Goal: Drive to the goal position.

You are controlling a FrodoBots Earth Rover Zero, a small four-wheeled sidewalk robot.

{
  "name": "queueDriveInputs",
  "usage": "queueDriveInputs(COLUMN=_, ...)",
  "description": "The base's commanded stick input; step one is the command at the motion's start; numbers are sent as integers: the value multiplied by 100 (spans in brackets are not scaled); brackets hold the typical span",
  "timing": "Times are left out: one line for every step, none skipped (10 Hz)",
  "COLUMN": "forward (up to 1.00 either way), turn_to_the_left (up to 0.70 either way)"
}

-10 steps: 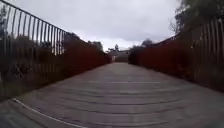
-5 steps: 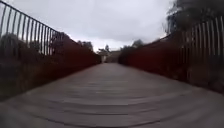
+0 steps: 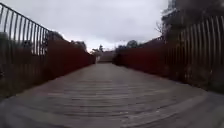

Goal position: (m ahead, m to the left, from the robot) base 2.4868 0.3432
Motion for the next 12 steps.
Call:
queueDriveInputs(forward=100, turn_to_the_left=0)
queueDriveInputs(forward=100, turn_to_the_left=0)
queueDriveInputs(forward=100, turn_to_the_left=0)
queueDriveInputs(forward=100, turn_to_the_left=0)
queueDriveInputs(forward=100, turn_to_the_left=0)
queueDriveInputs(forward=100, turn_to_the_left=0)
queueDriveInputs(forward=100, turn_to_the_left=0)
queueDriveInputs(forward=100, turn_to_the_left=0)
queueDriveInputs(forward=100, turn_to_the_left=0)
queueDriveInputs(forward=100, turn_to_the_left=2)
queueDriveInputs(forward=100, turn_to_the_left=17)
queueDriveInputs(forward=100, turn_to_the_left=31)
